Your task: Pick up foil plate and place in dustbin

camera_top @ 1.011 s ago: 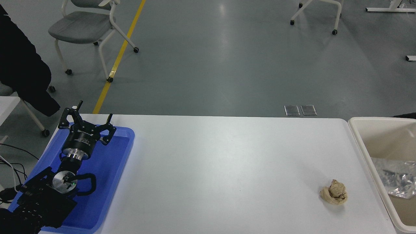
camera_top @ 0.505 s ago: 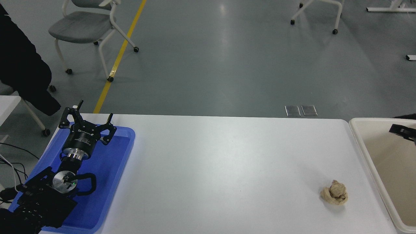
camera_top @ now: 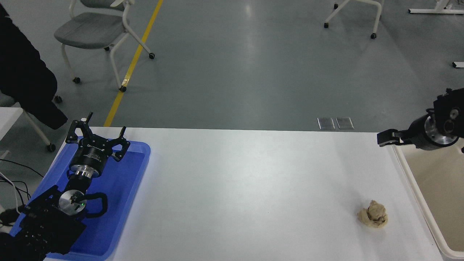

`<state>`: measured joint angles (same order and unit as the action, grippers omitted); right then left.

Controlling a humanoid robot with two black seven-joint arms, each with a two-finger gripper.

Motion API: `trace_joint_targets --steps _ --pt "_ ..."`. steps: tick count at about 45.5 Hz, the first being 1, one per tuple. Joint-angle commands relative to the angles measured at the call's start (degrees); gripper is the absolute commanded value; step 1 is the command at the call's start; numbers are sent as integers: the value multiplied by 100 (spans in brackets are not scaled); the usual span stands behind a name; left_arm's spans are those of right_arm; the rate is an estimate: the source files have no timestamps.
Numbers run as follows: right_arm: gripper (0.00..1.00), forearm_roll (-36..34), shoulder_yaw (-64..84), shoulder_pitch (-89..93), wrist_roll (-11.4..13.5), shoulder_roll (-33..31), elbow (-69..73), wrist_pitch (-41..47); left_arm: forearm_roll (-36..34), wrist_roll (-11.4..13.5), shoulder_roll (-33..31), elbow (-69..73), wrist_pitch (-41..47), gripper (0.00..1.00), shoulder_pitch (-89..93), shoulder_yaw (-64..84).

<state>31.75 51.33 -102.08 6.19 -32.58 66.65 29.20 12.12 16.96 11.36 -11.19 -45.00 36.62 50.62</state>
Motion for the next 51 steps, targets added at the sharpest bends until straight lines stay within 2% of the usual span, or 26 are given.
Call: trace_joint_targets --steps 1,7,14,21,34,51 --pt "100 -1381 755 -1191 13 1130 692 367 0 0 6 2 0 100 -5 0" --pt "100 -1645 773 -1331 31 1685 700 578 0 0 6 2 0 100 -6 0" --pt "100 -1917 895 -1727 40 1922 902 1122 0 1 6 2 0 100 -14 0" --pt "100 -2102 1212 -2438 49 1887 1569 1580 0 9 6 2 0 100 -14 0" --pt "100 -2717 1520 -3107 49 1764 2019 1580 0 9 6 2 0 100 -14 0" --pt "100 -2726 1722 -3125 49 1747 1931 1580 0 9 6 2 0 100 -14 0"
